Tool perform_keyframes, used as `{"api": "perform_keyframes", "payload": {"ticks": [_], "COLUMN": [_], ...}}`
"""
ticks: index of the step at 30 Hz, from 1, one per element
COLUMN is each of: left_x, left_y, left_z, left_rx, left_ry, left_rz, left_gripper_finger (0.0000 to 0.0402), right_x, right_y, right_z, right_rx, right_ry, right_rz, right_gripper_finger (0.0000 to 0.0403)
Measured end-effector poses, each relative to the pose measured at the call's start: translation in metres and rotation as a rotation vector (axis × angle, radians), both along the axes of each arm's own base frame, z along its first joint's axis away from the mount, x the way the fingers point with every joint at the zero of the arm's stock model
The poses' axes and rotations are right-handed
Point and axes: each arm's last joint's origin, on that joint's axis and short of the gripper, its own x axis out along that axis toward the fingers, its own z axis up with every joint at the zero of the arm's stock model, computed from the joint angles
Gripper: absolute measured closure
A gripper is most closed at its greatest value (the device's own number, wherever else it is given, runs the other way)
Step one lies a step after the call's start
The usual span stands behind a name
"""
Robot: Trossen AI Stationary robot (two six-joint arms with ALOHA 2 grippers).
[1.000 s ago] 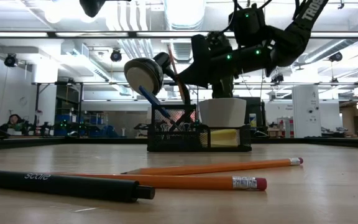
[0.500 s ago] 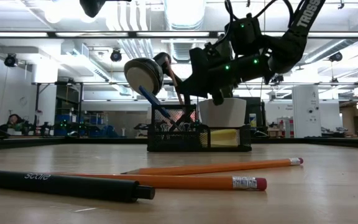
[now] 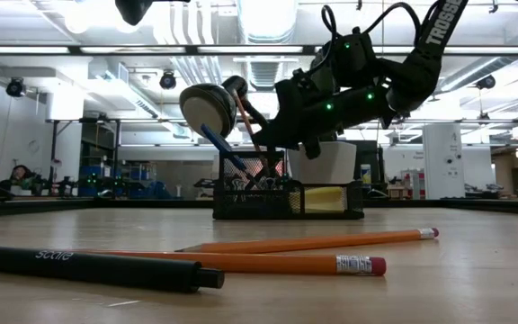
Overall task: Pick and place office supplies into organizer
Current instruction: Put the top yellow pencil into the black desk organizer
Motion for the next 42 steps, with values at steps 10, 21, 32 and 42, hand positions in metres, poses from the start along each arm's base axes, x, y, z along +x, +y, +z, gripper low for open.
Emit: {"api": "perform_keyframes", "payload": {"ticks": [10, 21, 32, 42], "left_x": [0.000, 0.000, 0.000, 0.000], "left_y": [0.000, 0.000, 0.000, 0.000], "left_z": [0.000, 0.000, 0.000, 0.000], "left_rx": [0.000, 0.000, 0.000, -0.001], "left_ry": [0.000, 0.000, 0.000, 0.000], "left_rz": [0.000, 0.000, 0.000, 0.000], "left_gripper_finger": [0.0394, 0.0394, 0.0394, 0.0394], "right_x": [0.000, -0.002, 0.007, 0.016], "right_y": [0.000, -0.002, -0.012, -0.017], "right_z": [-0.007, -0.005, 0.007, 0.016], "right_rx": [-0.002, 0.001, 0.057, 0.039], "right_ry": [0.057, 0.061, 0.138, 0.220], "right_rz": [0.003, -0.004, 0.110, 0.127], "right_gripper_finger": [0.0390, 0.0390, 0.0390, 0.0390]}}
